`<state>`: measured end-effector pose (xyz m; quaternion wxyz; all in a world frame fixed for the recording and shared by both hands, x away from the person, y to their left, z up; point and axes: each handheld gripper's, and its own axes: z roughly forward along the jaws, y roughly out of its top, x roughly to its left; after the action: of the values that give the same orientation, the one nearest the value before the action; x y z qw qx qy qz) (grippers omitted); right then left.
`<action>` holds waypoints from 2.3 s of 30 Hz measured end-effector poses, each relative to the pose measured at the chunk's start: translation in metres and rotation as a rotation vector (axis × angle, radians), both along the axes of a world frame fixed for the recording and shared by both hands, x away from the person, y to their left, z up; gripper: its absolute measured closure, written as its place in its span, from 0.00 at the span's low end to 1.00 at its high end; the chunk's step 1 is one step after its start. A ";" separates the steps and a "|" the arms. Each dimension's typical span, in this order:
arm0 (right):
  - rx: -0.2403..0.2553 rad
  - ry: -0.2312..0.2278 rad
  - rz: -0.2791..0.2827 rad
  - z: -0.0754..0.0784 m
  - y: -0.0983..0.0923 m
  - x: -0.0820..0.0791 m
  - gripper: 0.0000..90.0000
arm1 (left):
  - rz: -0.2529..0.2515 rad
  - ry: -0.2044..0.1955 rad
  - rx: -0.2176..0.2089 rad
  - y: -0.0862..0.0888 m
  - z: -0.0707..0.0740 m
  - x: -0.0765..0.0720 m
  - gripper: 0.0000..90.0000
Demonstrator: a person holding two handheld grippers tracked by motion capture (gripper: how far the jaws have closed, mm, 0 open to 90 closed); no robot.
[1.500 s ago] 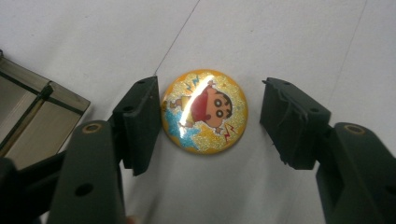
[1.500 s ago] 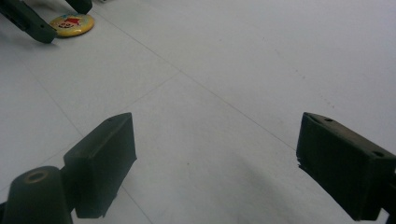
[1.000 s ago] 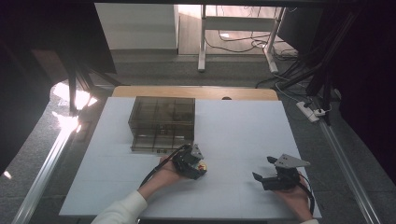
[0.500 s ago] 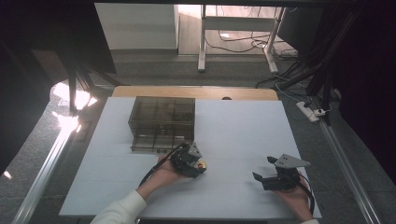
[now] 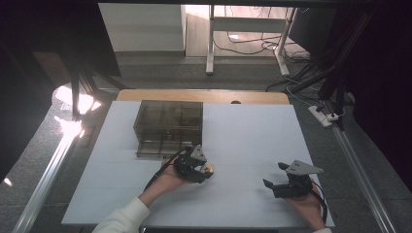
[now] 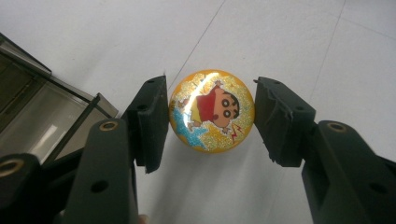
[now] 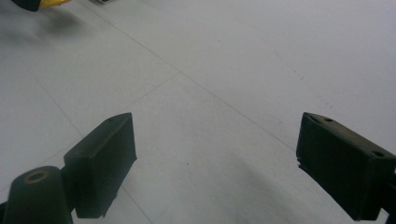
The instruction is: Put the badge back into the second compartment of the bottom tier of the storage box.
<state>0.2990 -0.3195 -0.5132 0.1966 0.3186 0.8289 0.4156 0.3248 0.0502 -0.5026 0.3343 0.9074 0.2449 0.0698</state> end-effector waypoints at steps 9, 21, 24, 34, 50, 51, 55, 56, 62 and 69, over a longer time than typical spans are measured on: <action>0.006 -0.011 -0.003 0.002 0.000 -0.001 0.13 | 0.007 -0.021 -0.031 0.006 0.011 -0.003 0.51; 0.009 -0.009 0.003 0.001 0.001 0.000 0.13 | 0.023 -0.042 -0.063 0.016 0.021 -0.004 0.51; 0.010 -0.009 0.002 0.001 0.001 0.000 0.13 | 0.033 -0.045 -0.072 0.019 0.024 -0.003 0.51; 0.005 -0.010 0.002 0.001 0.001 0.000 0.13 | 0.065 -0.060 -0.103 0.032 0.032 0.000 0.51; 0.001 -0.010 0.002 0.001 0.001 0.000 0.14 | 0.101 -0.076 -0.124 0.047 0.037 0.002 0.51; -0.002 -0.010 0.001 0.001 0.001 0.000 0.13 | 0.103 -0.076 -0.124 0.048 0.037 0.003 0.51; 0.004 -0.013 0.001 0.000 0.001 0.000 0.13 | 0.117 -0.076 -0.127 0.053 0.037 0.004 0.51; 0.000 -0.010 0.002 0.001 0.001 0.000 0.13 | 0.121 -0.077 -0.129 0.054 0.037 0.005 0.51; 0.003 -0.012 0.001 0.000 0.001 0.000 0.13 | 0.146 -0.078 -0.132 0.062 0.036 0.008 0.51; -0.002 -0.009 0.001 0.000 0.001 0.000 0.13 | 0.181 -0.072 -0.125 0.071 0.032 0.014 0.51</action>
<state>0.2988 -0.3185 -0.5127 0.2004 0.3163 0.8287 0.4160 0.3384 0.1214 -0.4706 0.3909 0.8559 0.3177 0.1169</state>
